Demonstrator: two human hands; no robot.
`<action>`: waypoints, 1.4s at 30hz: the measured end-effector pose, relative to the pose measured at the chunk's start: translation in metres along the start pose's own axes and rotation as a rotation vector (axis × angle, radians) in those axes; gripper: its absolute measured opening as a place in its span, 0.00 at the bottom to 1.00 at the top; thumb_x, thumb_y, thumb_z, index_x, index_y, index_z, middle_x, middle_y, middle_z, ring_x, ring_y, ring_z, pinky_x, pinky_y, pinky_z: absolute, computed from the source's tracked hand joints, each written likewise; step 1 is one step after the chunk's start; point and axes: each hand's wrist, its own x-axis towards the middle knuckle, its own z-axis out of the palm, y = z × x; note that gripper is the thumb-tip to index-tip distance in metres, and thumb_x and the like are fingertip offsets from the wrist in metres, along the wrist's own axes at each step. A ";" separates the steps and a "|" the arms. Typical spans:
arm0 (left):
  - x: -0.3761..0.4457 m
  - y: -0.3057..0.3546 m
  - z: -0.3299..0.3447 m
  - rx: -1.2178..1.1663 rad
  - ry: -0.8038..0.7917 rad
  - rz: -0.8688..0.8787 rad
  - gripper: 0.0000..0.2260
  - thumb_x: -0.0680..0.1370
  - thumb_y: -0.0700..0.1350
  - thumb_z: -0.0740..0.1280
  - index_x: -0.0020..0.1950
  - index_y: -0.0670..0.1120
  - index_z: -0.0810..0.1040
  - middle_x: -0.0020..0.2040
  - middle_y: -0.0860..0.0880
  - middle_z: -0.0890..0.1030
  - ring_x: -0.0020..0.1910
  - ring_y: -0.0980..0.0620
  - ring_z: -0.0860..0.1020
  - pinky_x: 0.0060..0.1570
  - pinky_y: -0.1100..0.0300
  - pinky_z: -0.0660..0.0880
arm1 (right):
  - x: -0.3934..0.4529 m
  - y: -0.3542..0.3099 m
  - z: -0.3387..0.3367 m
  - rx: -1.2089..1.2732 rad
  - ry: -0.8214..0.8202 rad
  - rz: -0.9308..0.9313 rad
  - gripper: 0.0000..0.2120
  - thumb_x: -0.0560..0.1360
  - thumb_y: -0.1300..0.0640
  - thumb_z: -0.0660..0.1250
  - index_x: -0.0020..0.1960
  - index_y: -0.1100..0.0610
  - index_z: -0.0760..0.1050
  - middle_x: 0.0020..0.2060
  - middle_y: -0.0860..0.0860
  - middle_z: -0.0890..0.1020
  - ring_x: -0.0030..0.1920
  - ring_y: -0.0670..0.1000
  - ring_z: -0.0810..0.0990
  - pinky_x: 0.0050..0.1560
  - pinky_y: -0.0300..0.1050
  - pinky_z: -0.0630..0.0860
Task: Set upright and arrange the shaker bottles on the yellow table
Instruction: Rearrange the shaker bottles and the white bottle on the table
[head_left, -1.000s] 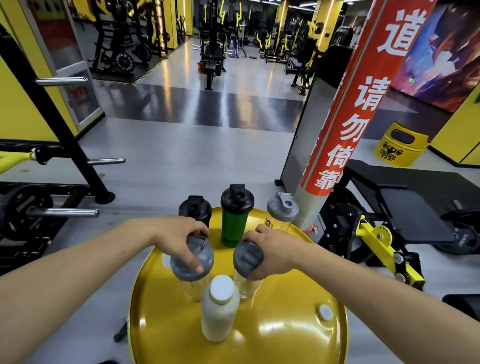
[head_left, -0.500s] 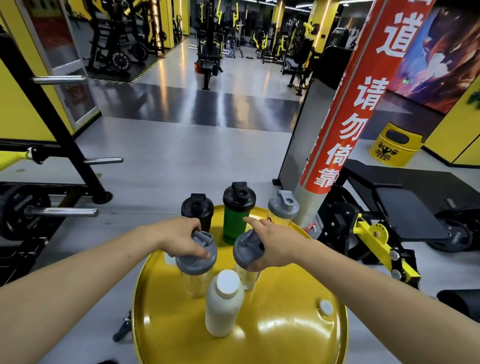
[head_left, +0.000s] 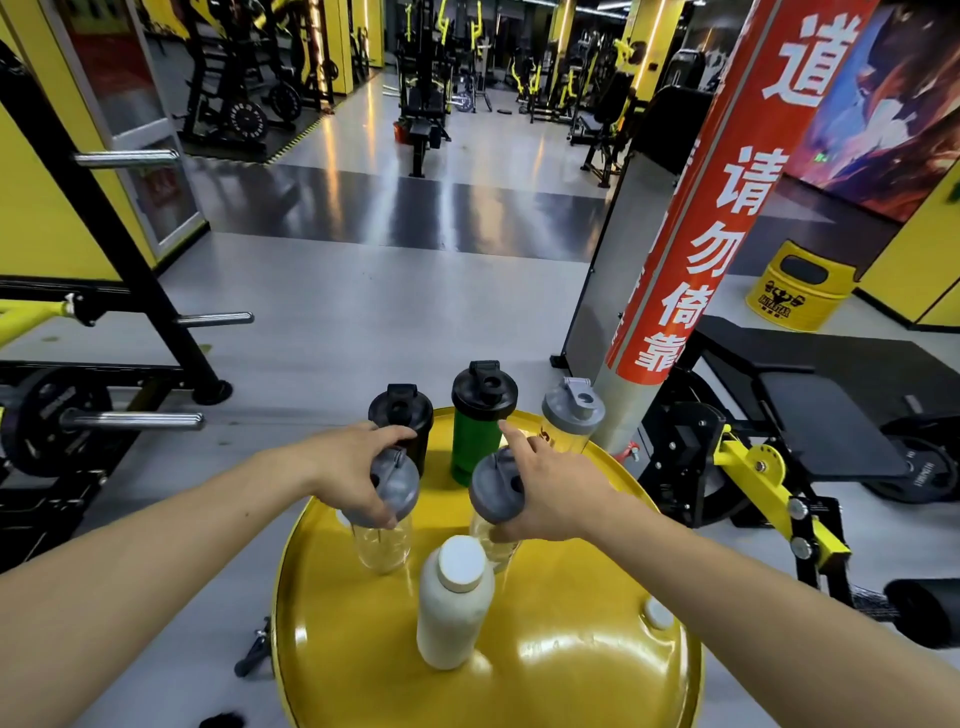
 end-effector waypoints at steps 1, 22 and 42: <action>-0.001 0.000 0.000 0.008 -0.011 0.011 0.51 0.61 0.63 0.77 0.79 0.61 0.54 0.70 0.53 0.69 0.65 0.48 0.73 0.59 0.53 0.76 | 0.000 0.003 0.000 -0.019 -0.007 -0.024 0.59 0.62 0.30 0.73 0.80 0.46 0.41 0.68 0.54 0.74 0.54 0.60 0.81 0.45 0.52 0.81; -0.009 0.016 0.012 0.178 0.318 -0.055 0.38 0.67 0.71 0.62 0.73 0.55 0.66 0.63 0.52 0.74 0.59 0.47 0.76 0.47 0.54 0.73 | -0.015 -0.003 -0.026 0.070 0.040 -0.061 0.48 0.73 0.39 0.70 0.81 0.51 0.47 0.72 0.56 0.68 0.63 0.60 0.77 0.53 0.52 0.79; -0.030 0.046 0.017 -0.082 0.441 0.335 0.04 0.75 0.53 0.67 0.46 0.55 0.80 0.40 0.60 0.80 0.38 0.62 0.76 0.41 0.60 0.74 | -0.072 -0.065 -0.022 -0.119 0.049 -0.482 0.24 0.78 0.39 0.63 0.65 0.54 0.71 0.52 0.54 0.77 0.49 0.59 0.78 0.37 0.49 0.67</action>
